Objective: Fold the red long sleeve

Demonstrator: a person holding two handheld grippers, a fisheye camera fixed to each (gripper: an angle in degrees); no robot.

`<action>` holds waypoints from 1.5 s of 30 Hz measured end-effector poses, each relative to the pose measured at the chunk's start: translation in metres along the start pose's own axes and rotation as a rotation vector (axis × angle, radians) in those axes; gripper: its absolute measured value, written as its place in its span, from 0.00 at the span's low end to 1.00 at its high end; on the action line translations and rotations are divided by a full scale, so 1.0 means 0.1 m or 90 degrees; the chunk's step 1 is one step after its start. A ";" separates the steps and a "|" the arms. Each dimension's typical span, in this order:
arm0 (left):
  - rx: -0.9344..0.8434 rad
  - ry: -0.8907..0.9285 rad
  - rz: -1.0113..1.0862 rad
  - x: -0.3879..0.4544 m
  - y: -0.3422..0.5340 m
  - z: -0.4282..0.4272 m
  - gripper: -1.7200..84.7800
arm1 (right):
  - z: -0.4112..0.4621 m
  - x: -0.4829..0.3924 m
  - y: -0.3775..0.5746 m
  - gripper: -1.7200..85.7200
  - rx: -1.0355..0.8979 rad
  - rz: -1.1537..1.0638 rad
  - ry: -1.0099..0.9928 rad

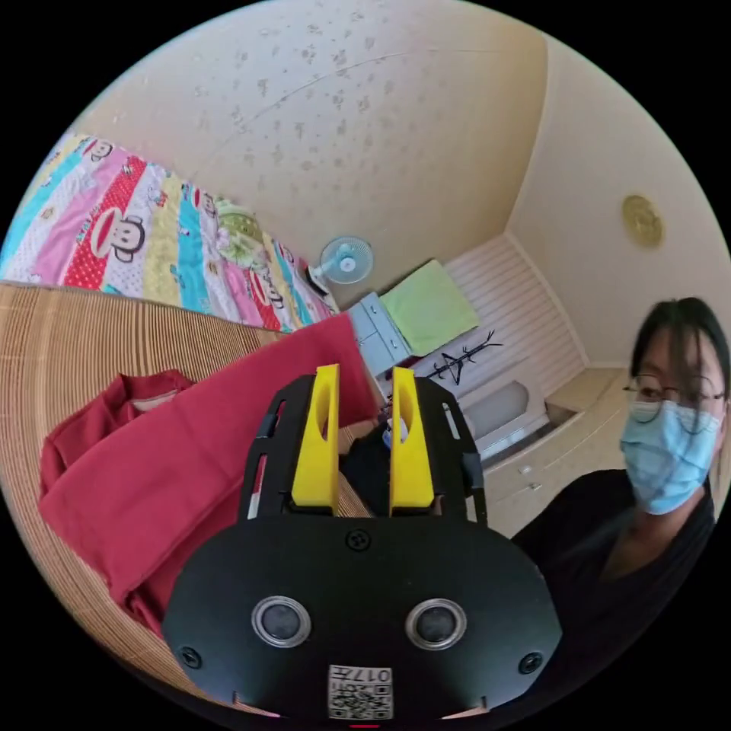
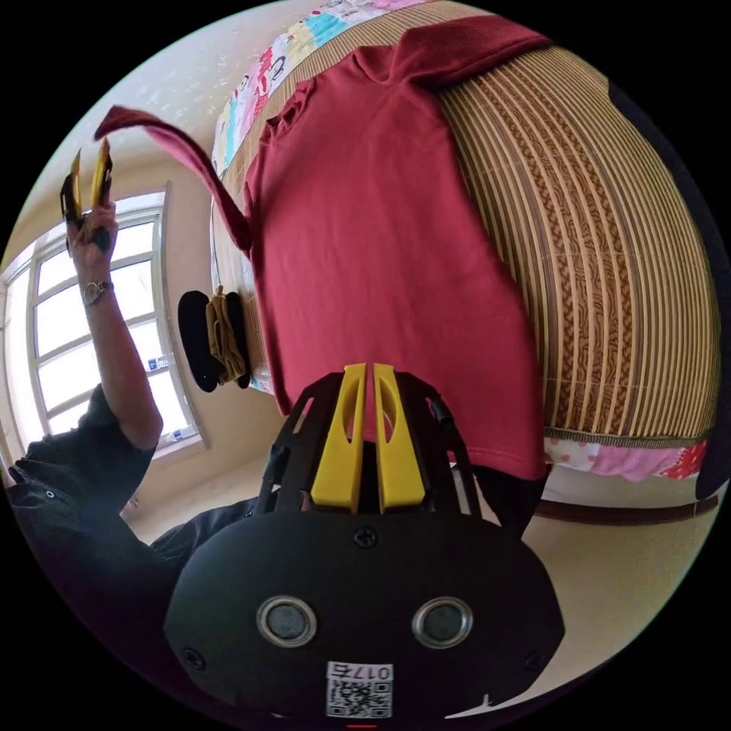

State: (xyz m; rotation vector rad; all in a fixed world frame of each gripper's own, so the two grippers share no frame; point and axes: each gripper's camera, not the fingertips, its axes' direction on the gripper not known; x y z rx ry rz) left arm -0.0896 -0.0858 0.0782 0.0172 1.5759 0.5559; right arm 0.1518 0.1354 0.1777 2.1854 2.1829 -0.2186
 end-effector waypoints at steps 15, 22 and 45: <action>-0.107 -0.560 -0.328 -1.61 1.28 -0.58 0.15 | -0.67 -0.64 -1.55 0.10 0.183 -0.167 0.079; -0.125 -0.517 -0.194 -1.66 1.08 -1.12 0.07 | -0.72 -0.18 -1.45 0.10 0.098 -0.112 0.062; -0.269 -0.125 -0.322 -0.92 1.70 -0.11 0.02 | -2.08 0.96 -2.94 0.06 0.445 0.101 0.008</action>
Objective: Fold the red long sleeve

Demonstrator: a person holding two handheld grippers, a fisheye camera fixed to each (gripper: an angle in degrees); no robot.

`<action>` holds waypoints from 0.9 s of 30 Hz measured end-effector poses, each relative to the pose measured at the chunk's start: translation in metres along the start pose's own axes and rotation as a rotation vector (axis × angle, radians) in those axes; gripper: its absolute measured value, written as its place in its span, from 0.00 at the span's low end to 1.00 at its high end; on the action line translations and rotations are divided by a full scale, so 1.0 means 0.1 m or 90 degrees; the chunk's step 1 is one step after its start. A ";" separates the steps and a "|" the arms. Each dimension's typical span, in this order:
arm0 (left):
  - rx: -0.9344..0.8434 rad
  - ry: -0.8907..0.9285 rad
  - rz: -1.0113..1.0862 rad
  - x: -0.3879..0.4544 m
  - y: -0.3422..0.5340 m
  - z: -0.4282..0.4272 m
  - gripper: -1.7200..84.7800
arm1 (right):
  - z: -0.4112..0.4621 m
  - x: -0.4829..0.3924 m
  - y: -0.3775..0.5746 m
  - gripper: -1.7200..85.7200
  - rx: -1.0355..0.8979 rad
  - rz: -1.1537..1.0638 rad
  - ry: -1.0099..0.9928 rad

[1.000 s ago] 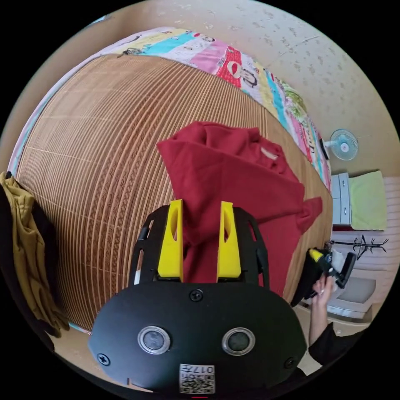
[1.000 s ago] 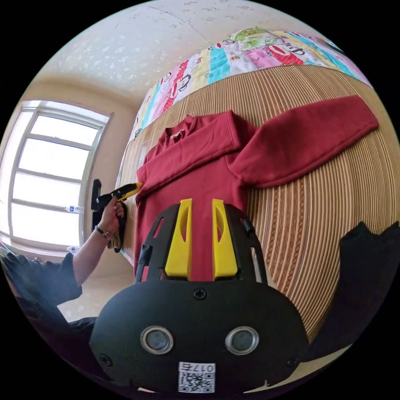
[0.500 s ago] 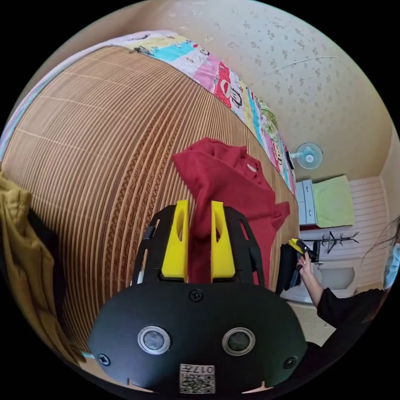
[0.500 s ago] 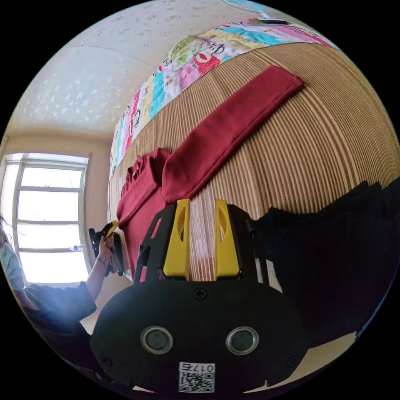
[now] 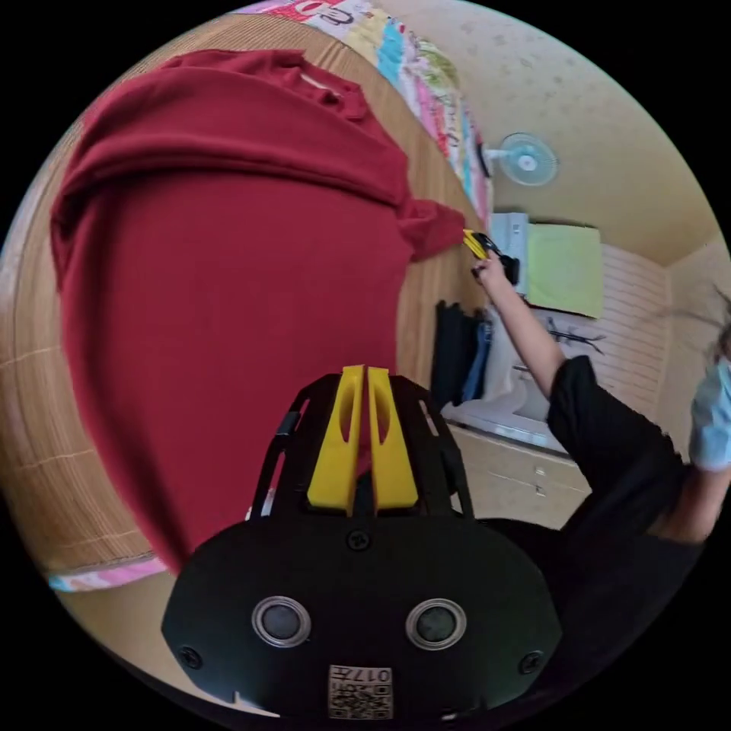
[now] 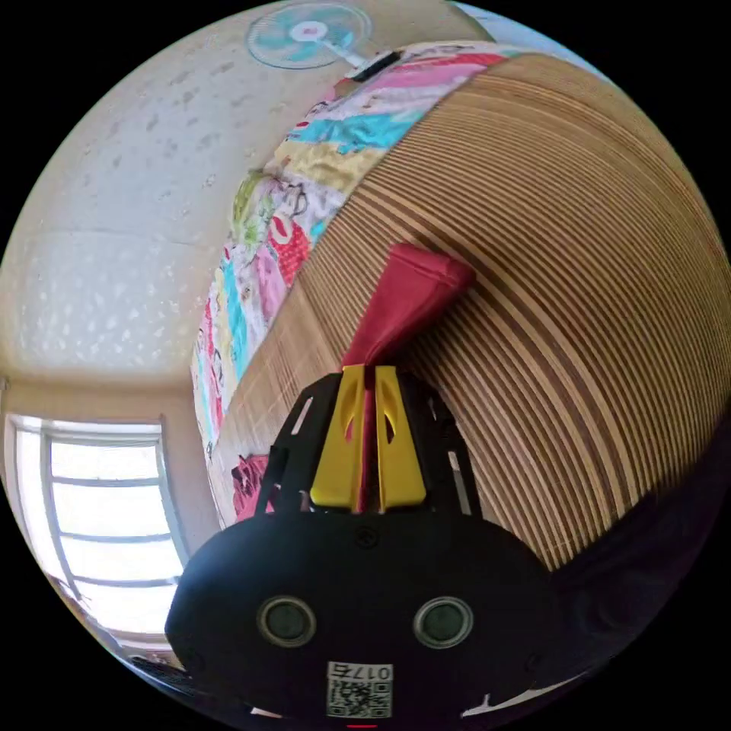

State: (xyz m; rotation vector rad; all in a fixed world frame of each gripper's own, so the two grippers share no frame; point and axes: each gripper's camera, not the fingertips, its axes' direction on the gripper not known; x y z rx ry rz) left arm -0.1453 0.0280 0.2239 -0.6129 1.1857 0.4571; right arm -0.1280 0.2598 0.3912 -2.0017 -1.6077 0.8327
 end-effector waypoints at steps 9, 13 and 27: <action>0.215 0.004 0.096 0.10 0.64 -0.46 0.09 | 0.50 -3.39 2.54 0.05 -0.046 -0.524 -0.343; 0.321 -0.037 0.044 -0.14 0.72 -0.72 0.12 | 1.93 -3.43 3.96 0.05 -0.284 -0.555 -0.279; 0.398 -0.208 -0.077 -1.04 -0.60 -1.44 0.16 | 1.60 -1.43 3.35 0.17 -0.074 -0.245 0.078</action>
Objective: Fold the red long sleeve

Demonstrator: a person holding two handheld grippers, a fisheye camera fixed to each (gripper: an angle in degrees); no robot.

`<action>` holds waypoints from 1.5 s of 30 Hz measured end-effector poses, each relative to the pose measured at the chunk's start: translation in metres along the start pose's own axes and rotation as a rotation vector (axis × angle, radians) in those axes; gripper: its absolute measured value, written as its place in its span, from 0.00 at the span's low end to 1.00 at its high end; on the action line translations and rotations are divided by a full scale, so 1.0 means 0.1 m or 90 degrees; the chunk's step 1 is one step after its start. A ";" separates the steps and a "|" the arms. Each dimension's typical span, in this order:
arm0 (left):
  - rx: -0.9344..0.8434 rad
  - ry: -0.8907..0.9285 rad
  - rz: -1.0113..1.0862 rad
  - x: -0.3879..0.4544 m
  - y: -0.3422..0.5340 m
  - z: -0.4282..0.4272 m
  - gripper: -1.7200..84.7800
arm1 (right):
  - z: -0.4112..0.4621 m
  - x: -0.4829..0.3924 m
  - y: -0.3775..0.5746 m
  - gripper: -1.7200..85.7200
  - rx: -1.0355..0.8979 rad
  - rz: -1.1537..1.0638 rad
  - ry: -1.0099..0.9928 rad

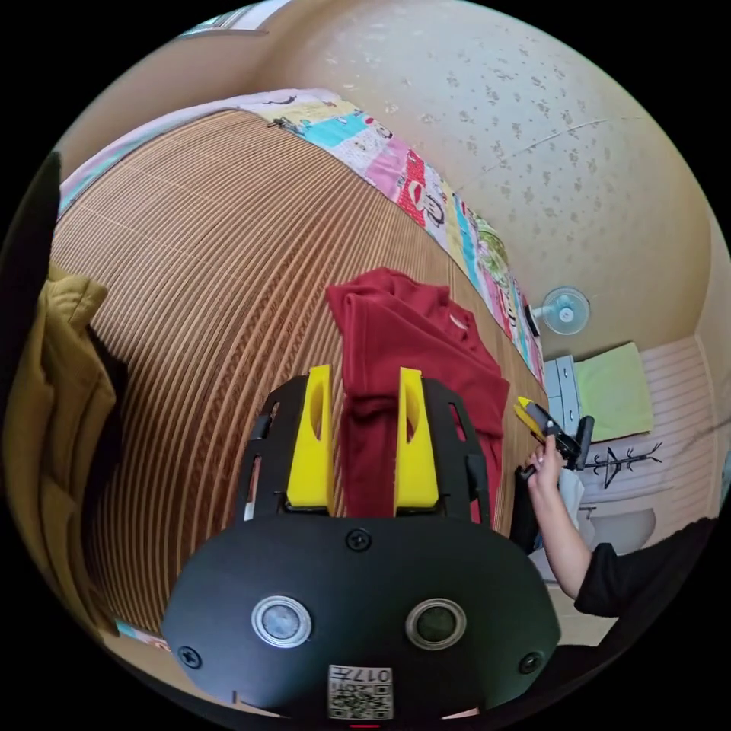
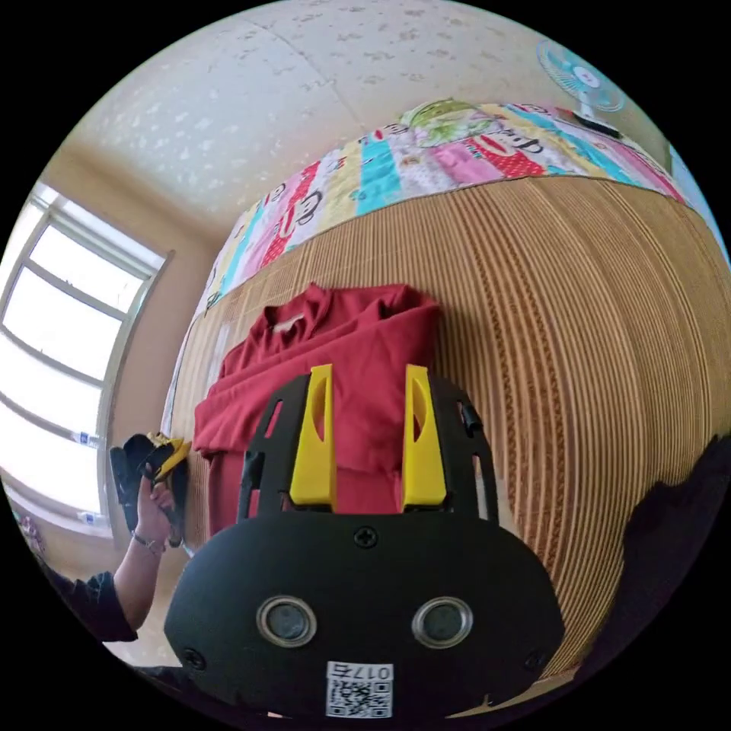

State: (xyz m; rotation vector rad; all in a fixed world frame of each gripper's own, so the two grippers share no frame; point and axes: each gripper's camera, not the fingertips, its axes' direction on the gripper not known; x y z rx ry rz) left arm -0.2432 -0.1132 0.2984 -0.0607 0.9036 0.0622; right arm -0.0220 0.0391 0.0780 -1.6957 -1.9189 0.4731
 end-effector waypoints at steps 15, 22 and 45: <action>-0.046 -0.019 0.092 0.62 -0.79 0.52 0.07 | 0.68 0.71 -0.61 0.07 -0.115 0.036 -0.044; -0.089 0.013 0.143 0.55 -0.48 0.14 0.15 | -0.38 0.55 -0.14 0.11 -0.130 -0.057 -0.139; -0.425 0.195 -0.122 -0.37 0.62 -0.39 0.11 | -1.29 1.00 2.06 0.07 -0.616 0.026 -0.021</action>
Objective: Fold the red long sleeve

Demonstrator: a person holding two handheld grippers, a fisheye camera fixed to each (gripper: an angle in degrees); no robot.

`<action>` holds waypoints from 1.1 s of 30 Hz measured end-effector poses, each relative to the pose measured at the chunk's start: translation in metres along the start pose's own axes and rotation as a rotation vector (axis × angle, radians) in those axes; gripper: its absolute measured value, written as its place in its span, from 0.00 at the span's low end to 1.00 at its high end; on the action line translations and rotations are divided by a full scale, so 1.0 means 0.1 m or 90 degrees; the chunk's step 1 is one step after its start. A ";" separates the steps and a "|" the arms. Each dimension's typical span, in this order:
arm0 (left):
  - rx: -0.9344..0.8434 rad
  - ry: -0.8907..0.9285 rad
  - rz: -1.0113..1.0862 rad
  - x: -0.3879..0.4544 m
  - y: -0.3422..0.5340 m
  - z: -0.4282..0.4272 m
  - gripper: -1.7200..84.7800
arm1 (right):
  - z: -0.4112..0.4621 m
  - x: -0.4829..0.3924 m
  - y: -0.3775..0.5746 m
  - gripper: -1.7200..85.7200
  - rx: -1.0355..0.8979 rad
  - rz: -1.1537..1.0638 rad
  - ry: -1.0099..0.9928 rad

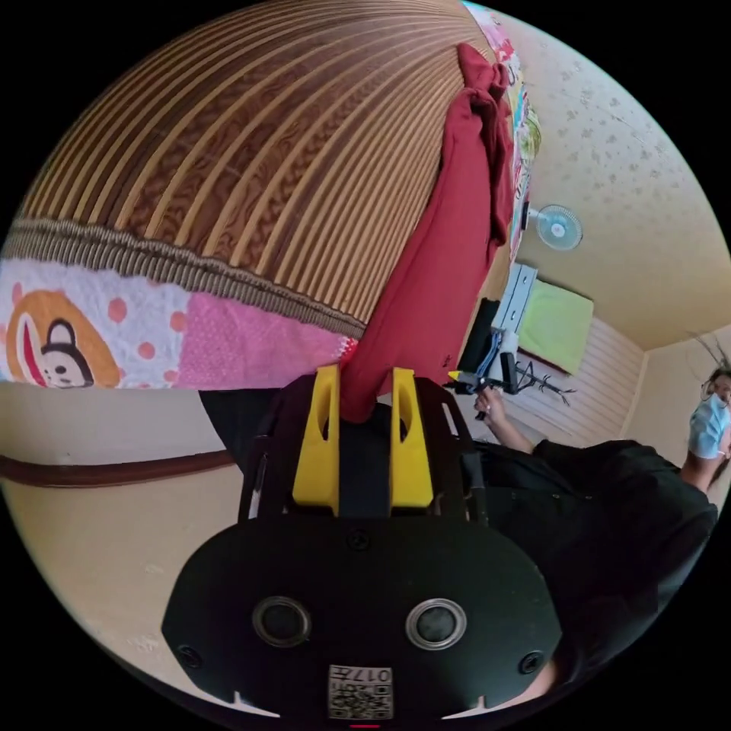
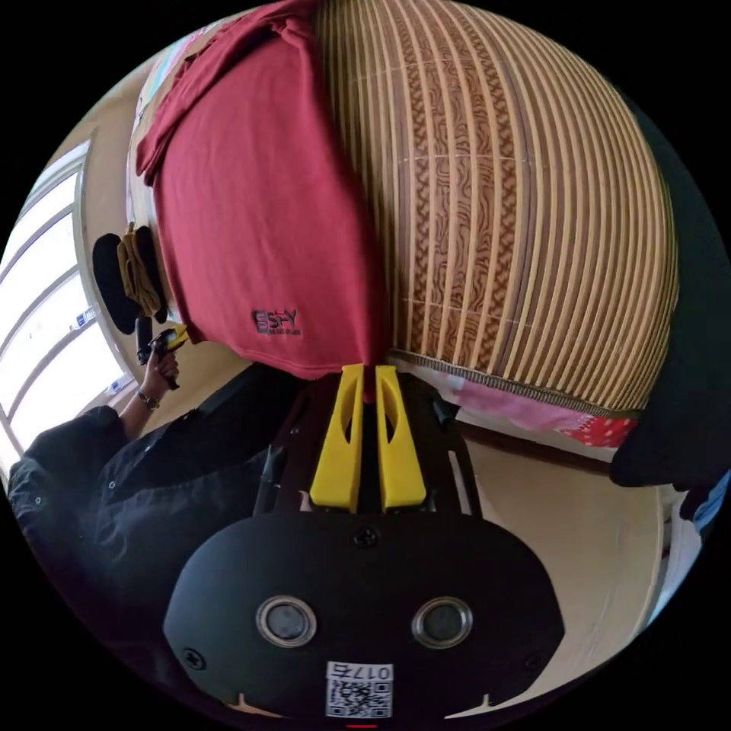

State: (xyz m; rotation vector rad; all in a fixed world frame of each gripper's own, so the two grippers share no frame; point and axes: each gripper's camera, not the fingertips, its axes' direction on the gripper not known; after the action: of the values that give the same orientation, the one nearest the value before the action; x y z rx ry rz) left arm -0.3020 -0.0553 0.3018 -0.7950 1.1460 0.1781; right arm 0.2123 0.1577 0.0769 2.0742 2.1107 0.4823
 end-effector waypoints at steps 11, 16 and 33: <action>-0.007 -0.115 0.032 0.43 0.14 -0.06 0.16 | -0.59 -0.02 0.00 0.09 0.005 -0.018 0.194; -0.044 -0.101 0.083 0.32 -0.09 -0.07 0.17 | -1.04 0.25 0.13 0.14 0.041 0.038 0.101; -0.101 0.394 0.191 0.53 0.37 -1.06 0.04 | -2.58 0.25 0.73 0.04 0.000 -0.119 -0.442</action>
State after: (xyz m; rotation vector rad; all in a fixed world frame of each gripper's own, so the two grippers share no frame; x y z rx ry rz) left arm -0.3768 -0.1110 0.2200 -0.8404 1.8570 0.2864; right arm 0.1974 0.1493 0.3453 1.6715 1.8291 -0.2390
